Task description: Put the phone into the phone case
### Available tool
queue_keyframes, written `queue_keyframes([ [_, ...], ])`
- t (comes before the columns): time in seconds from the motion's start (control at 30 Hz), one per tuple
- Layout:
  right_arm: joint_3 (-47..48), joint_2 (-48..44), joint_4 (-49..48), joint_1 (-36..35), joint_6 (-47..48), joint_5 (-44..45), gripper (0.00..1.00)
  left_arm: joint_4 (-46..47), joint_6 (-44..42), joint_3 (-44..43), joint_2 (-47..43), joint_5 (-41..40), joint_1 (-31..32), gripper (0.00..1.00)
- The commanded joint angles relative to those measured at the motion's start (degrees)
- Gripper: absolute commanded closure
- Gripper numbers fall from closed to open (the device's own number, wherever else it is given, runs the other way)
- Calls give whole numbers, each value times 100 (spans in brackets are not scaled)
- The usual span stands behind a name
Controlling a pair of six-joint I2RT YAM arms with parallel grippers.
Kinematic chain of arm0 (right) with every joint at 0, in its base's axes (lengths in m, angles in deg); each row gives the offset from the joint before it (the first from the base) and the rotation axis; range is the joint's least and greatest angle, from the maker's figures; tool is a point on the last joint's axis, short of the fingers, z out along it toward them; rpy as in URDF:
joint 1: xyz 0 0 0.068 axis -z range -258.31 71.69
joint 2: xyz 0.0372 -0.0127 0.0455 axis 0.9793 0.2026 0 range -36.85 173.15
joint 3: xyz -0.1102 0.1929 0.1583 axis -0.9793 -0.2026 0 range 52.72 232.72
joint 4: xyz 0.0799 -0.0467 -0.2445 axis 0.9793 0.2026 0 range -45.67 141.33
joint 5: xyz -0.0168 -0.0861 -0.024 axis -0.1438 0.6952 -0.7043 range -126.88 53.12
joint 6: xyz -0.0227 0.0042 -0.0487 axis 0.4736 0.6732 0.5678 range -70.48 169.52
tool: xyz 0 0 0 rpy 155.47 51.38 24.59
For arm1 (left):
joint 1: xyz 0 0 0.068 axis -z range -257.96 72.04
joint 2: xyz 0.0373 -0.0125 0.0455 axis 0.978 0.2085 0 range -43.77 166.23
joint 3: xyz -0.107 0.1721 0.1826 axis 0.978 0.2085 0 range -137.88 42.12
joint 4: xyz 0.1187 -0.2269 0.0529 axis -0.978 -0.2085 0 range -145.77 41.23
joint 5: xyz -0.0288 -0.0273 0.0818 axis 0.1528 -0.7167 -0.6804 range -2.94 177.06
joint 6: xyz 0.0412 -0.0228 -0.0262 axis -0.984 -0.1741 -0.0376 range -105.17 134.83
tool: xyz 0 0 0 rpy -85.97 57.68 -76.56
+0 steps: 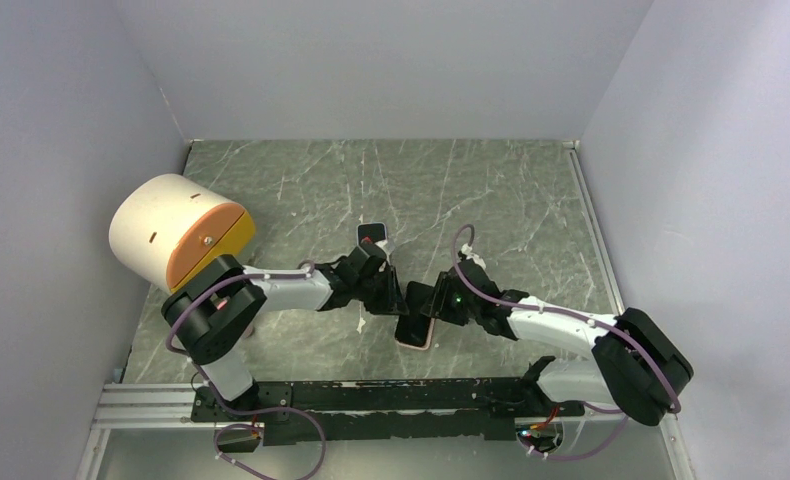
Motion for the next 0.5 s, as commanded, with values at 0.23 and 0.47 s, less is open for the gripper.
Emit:
queue_keyframes([
  [0.23,456,67,-52,86,506,-330,44,-674,419,62,-331,452,341,69],
  [0.47,439,-364,690,95,540,-381,44,-1045,389,-109,-483,280,343,61],
])
